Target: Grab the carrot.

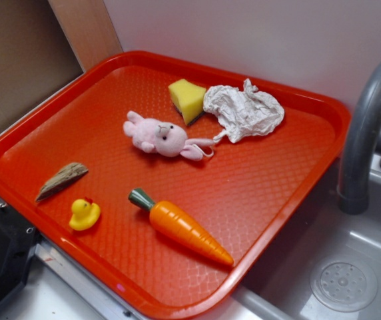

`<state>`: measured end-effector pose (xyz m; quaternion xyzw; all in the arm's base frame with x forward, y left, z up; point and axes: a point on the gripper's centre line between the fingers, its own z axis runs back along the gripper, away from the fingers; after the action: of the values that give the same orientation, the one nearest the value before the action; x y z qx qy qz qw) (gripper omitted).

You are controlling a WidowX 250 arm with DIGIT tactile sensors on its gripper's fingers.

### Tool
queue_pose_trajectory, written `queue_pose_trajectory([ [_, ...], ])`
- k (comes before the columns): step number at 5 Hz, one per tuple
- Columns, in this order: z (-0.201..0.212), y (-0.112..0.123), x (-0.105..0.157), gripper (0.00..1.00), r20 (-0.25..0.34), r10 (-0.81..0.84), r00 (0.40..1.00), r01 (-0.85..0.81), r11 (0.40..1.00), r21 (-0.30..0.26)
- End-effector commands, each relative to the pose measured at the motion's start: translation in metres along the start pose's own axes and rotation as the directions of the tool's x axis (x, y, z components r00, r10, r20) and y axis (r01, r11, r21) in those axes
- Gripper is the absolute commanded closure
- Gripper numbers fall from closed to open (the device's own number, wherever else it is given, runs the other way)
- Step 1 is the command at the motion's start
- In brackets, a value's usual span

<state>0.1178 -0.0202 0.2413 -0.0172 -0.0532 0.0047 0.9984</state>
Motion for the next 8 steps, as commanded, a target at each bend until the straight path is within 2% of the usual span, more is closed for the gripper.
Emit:
queue_pose_trajectory([
  [1,-0.007,-0.065,0.035,0.00,0.024,-0.486,0.874,0.484,0.874,0.040],
  [2,-0.026,-0.100,0.038,0.00,0.002,-0.691,0.723,0.689,0.721,0.067],
  [3,-0.057,-0.118,0.034,0.00,-0.080,-0.850,0.521,0.854,0.518,0.053],
  [4,-0.086,-0.130,0.032,0.00,-0.126,-0.950,0.285,0.956,0.290,-0.029],
  [5,-0.111,-0.133,0.033,0.00,-0.144,-0.988,0.050,0.993,0.065,-0.101],
  [6,-0.138,-0.139,0.029,0.00,-0.186,-0.982,-0.005,0.988,0.024,-0.152],
  [7,-0.158,-0.140,0.018,0.00,-0.203,-0.978,-0.049,0.978,-0.006,-0.208],
  [8,-0.170,-0.142,0.010,0.00,-0.207,-0.976,-0.062,0.974,-0.014,-0.227],
])
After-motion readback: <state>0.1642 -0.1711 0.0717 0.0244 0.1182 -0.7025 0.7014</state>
